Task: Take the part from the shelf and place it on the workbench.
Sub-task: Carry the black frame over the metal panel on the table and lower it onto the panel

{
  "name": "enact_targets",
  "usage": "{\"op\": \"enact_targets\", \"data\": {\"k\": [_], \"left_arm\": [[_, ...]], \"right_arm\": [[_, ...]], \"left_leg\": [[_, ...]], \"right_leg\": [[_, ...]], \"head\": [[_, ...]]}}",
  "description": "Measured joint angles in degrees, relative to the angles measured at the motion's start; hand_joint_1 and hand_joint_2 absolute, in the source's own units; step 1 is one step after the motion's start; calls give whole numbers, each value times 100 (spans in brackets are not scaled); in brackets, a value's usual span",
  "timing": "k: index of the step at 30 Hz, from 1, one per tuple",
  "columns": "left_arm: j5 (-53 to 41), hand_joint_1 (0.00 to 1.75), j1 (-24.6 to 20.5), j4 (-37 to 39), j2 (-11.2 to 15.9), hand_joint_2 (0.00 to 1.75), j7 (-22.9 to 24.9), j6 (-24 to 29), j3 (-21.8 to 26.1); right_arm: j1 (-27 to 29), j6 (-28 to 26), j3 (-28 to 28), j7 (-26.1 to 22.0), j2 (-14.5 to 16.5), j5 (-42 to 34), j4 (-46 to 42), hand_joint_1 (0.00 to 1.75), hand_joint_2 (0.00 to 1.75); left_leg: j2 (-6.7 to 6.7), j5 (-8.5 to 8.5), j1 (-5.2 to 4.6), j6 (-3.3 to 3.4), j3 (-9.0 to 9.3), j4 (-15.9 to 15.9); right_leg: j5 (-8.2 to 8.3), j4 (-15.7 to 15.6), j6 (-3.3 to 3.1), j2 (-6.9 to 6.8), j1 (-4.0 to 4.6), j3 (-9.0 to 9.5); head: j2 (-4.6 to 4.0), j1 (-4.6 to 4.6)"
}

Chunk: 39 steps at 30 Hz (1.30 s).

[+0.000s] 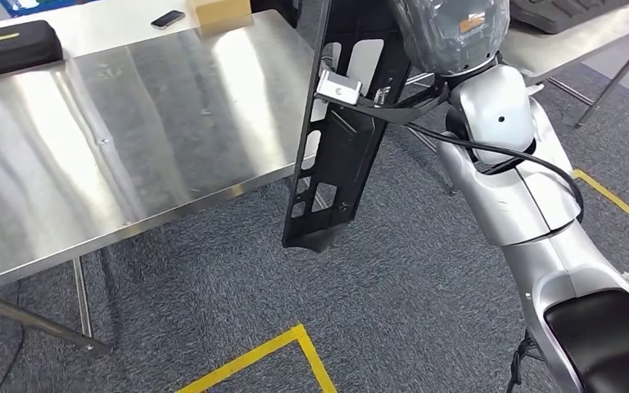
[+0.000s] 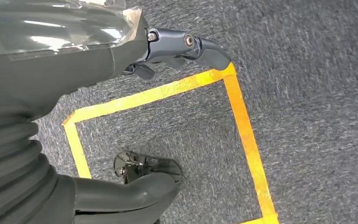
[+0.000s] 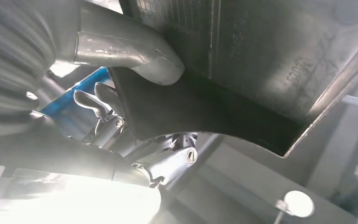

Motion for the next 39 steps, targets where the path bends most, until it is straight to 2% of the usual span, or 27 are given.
{"op": "enact_targets", "data": {"k": [2, 3, 4, 6, 8, 9, 10, 11, 12, 13, 14, 15, 17, 18, 19, 21, 22, 23, 24, 25, 28, 29, 30, 32, 34, 37, 39], "left_arm": [[28, 0, 3, 0, 3, 175, 1, 9, 0], [44, 0, 5, 1, -1, 175, 2, 19, 0], [59, 0, 3, 1, -2, 175, 3, 29, 0], [72, 0, -5, 2, -7, 175, 2, 40, 0], [89, 0, -4, 4, -8, 175, -5, 45, 0], [96, 0, 2, 7, -11, 175, -13, 48, 0], [102, 0, 8, 10, -14, 175, -19, 50, 0], [102, 0, 13, 14, -18, 175, -25, 50, 0], [100, 0, 15, 16, -20, 175, -28, 51, -1], [94, 0, 15, 18, -22, 175, -27, 54, -3], [82, 0, 19, 19, -22, 175, -26, 57, -6], [70, 0, 30, 21, -21, 175, -25, 61, -11], [54, 0, 75, 26, -19, 175, -24, 67, -26], [51, 0, 101, 32, -22, 175, -25, 69, -34], [49, 0, 116, 37, -25, 175, -25, 72, -40], [48, 0, 114, 44, -31, 175, -26, 80, -47], [49, 0, 110, 45, -32, 175, -26, 84, -50], [51, 0, 109, 49, -35, 175, -26, 88, -54], [53, 0, 113, 52, -39, 175, -27, 92, -57], [56, 0, 119, 56, -40, 175, -28, 96, -62], [60, 0, 129, 59, -24, 175, -39, 104, -77], [60, 0, 127, 60, -19, 175, -44, 104, -83], [60, 0, 125, 60, -18, 175, -48, 103, -87], [60, 0, 127, 68, -19, 175, -47, 97, -100], [61, 0, 140, 75, -19, 175, -31, 92, -121], [62, 0, 162, 78, -3, 175, -7, 87, -140], [62, 0, 172, 80, 1, 175, -7, 70, -142]], "right_arm": [[-16, -3, 14, -14, 23, -8, 15, 175, 175], [-18, -7, 23, -22, 35, -13, 22, 175, 175], [-21, -13, 31, -27, 42, -20, 29, 175, 175], [-14, -27, 46, -31, 48, -34, 50, 175, 175], [27, -35, 76, -31, 54, -43, 81, 175, 175], [55, -36, 93, -30, 61, -44, 94, 175, 175], [78, -36, 107, -30, 74, -44, 99, 175, 175], [93, -36, 115, -26, 94, -34, 100, 175, 175], [100, -35, 116, -13, 112, -17, 98, 175, 175], [103, -26, 115, 3, 133, 6, 89, 175, 175], [113, -3, 110, 22, 147, 28, 71, 175, 175], [127, 33, 100, 38, 157, 37, 42, 175, 175], [151, 119, 70, 44, 172, 0, -37, 175, 175], [157, 145, 47, 36, 181, -41, -82, 175, 175], [156, 160, 19, 23, 187, -90, -128, 175, 175], [153, 165, -50, -5, 192, -187, -216, 175, 175], [151, 165, -85, -18, 189, -248, -251, 175, 175], [151, 165, -118, -37, 186, -323, -281, 175, 175], [151, 165, -150, -58, 184, -412, -309, 175, 175], [148, 166, -182, -78, 184, -495, -338, 175, 175], [102, 181, -271, -104, 184, -628, -419, 175, 175], [67, 194, -300, -108, 182, -647, -437, 175, 175], [21, 211, -330, -109, 178, -660, -449, 175, 175], [-81, 238, -397, -110, 155, -692, -463, 175, 175], [-149, 242, -458, -108, 125, -737, -463, 175, 175], [-250, 234, -538, -96, 85, -799, -463, 175, 175], [-333, 233, -594, -89, 49, -831, -463, 175, 175]], "left_leg": [[-165, 17, -2, 82, 2, -25], [-242, 29, 8, 121, 14, -44], [-315, 42, 22, 163, 29, -64], [-465, 53, 36, 217, 41, -81], [-644, 51, 37, 236, 42, -80], [-742, 51, 37, 237, 45, -78], [-836, 52, 39, 235, 49, -76], [-928, 53, 44, 228, 53, -72], [-1014, 53, 50, 213, 52, -65], [-1096, 51, 48, 188, 43, -52], [-1166, 52, 45, 157, 31, -44], [-1225, 57, 44, 122, 15, -45], [-1311, 77, 56, 51, -6, -68], [-1250, 56, 54, 21, -30, -48], [-1109, -20, 48, -6, -84, 54], [-697, -336, 39, -47, -349, 620], [-560, -516, 47, -67, -533, 1016], [-491, -640, 59, -84, -694, 1356], [-463, -666, 70, -96, -777, 1527], [-452, -589, 80, -102, -745, 1475], [-393, -101, 97, -81, -205, 494], [-362, -39, 85, -67, -40, 219], [-349, -32, 71, -49, 41, 83], [-351, -61, 44, -23, 110, -28], [-380, -50, 17, 12, 101, -27], [-428, -64, -23, 136, 97, -30], [-445, -34, 8, 210, 134, -90]], "right_leg": [[-30, -10, 51, -99, 11, 20], [-72, 40, 74, -9, -1, 5], [-151, 188, 81, 147, -16, -62], [-405, 833, 50, 521, -53, -383], [-604, 1544, 46, 632, -64, -782], [-594, 1660, 76, 649, -66, -877], [-494, 1545, 121, 663, -71, -860], [-323, 1213, 173, 702, -84, -732], [-139, 782, 219, 808, -109, -554], [8, 420, 234, 896, -123, -384], [103, 171, 226, 961, -130, -265], [138, 66, 197, 988, -124, -209], [159, 53, 112, 879, -113, -190], [170, 39, 69, 832, -122, -178], [178, 23, 21, 785, -135, -165], [177, 7, -50, 701, -133, -143], [170, 8, -70, 662, -122, -141], [165, 8, -77, 625, -113, -139], [162, 9, -81, 590, -108, -138], [158, 10, -83, 563, -106, -133], [141, 13, -69, 515, -105, -106], [131, 16, -53, 506, -84, -108], [127, 19, -39, 498, -65, -114], [111, 31, -27, 481, -6, -132], [119, 9, -9, 459, 1, -120], [135, -55, 114, 416, -39, -88], [42, 94, 148, 480, -53, -157]], "head": [[0, 14], [0, 20], [0, 26], [0, 48], [0, 58], [0, 61], [0, 63], [0, 65], [0, 68], [0, 66], [0, 63], [0, 60], [0, 57], [0, 54], [0, 36], [0, -4], [0, -21], [0, -22], [0, -24], [0, -25], [0, -29], [0, -30], [0, -29], [0, -21], [0, -17], [0, -17], [0, -7]]}}
